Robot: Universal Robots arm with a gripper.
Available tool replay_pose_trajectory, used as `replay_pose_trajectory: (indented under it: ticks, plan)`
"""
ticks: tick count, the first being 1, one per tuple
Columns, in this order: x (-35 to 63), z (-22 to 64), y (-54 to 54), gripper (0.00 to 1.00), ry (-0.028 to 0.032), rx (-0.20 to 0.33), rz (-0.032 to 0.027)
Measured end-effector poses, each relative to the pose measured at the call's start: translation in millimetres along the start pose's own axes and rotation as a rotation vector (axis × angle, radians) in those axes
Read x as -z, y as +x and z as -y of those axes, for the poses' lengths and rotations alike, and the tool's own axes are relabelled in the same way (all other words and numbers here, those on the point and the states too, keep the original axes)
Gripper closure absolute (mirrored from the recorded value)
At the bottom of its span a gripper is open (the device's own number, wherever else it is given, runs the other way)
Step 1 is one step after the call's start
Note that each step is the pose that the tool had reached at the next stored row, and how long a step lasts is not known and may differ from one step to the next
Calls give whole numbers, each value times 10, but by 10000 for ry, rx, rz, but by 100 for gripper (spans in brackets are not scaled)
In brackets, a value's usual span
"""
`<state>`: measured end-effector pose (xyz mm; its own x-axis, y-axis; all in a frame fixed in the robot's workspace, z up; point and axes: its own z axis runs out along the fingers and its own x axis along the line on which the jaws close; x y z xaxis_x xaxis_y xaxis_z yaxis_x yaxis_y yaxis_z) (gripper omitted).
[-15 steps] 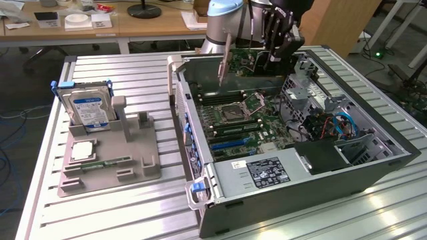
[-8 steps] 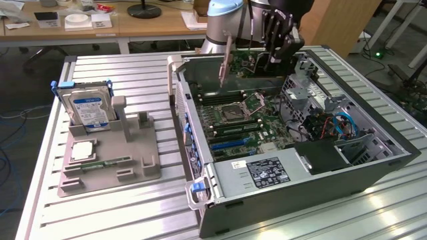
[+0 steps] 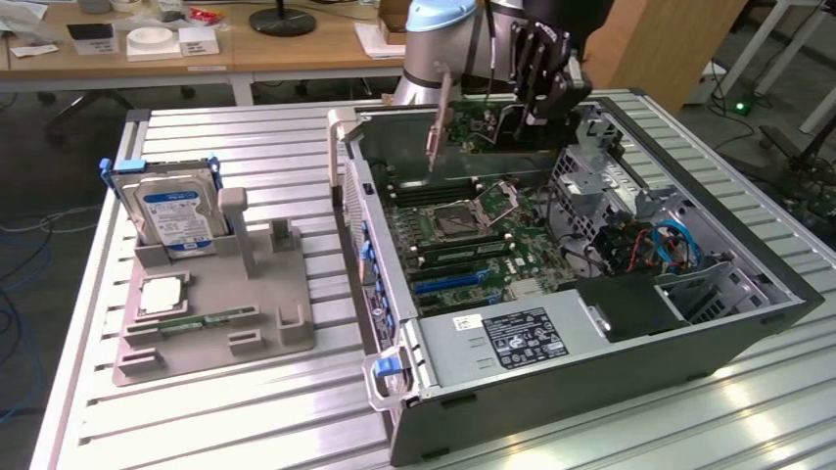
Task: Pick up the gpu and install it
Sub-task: 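Insert the gpu into the slot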
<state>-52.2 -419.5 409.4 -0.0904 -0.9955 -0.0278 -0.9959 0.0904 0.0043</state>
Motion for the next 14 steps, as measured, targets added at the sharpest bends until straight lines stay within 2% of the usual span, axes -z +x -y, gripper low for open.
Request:
replay_pose_trajectory:
  ticks: [7,14]
  plan:
    - [-7,-94,30,73,3,53,22]
    - [-14,-109,35,73,3,78,22]
